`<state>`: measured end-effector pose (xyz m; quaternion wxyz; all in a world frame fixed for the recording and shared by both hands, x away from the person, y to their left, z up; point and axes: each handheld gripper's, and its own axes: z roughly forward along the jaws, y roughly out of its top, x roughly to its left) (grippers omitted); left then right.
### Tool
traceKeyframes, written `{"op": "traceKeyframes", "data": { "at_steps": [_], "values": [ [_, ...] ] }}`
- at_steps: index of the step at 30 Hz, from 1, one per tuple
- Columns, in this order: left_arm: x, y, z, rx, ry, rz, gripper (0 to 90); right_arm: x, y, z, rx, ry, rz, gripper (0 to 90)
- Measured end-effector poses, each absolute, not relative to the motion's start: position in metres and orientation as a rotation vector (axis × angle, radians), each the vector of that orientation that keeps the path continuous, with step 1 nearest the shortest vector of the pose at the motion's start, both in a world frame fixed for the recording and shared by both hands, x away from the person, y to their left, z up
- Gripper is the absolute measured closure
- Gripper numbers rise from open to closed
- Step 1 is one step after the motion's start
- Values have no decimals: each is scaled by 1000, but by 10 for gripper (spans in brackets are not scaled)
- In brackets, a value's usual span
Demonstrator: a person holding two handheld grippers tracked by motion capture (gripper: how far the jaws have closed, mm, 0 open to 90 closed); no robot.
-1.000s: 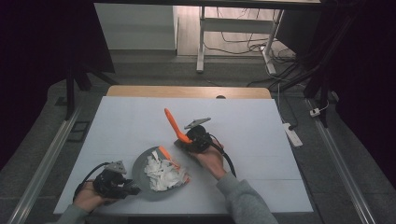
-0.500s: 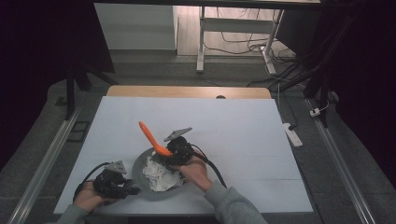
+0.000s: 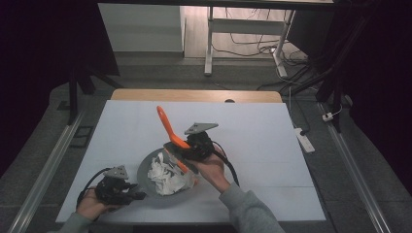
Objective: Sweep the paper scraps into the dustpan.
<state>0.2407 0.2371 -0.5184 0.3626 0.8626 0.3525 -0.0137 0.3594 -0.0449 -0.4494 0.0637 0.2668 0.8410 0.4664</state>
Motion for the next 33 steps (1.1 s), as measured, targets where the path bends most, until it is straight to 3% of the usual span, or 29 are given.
{"op": "traceKeyframes", "data": {
  "at_steps": [11, 19, 33],
  "values": [
    [241, 240, -516, 2178, 911, -8, 615, 369, -72, -441, 884, 2510, 1457, 706],
    [241, 239, -517, 2176, 931, 2, 615, 356, -60, -440, 704, 2640, 1390, 706],
    [243, 240, -517, 2135, 984, 40, 614, 355, -96, -416, 749, 2571, 1426, 706]
  ]
}}
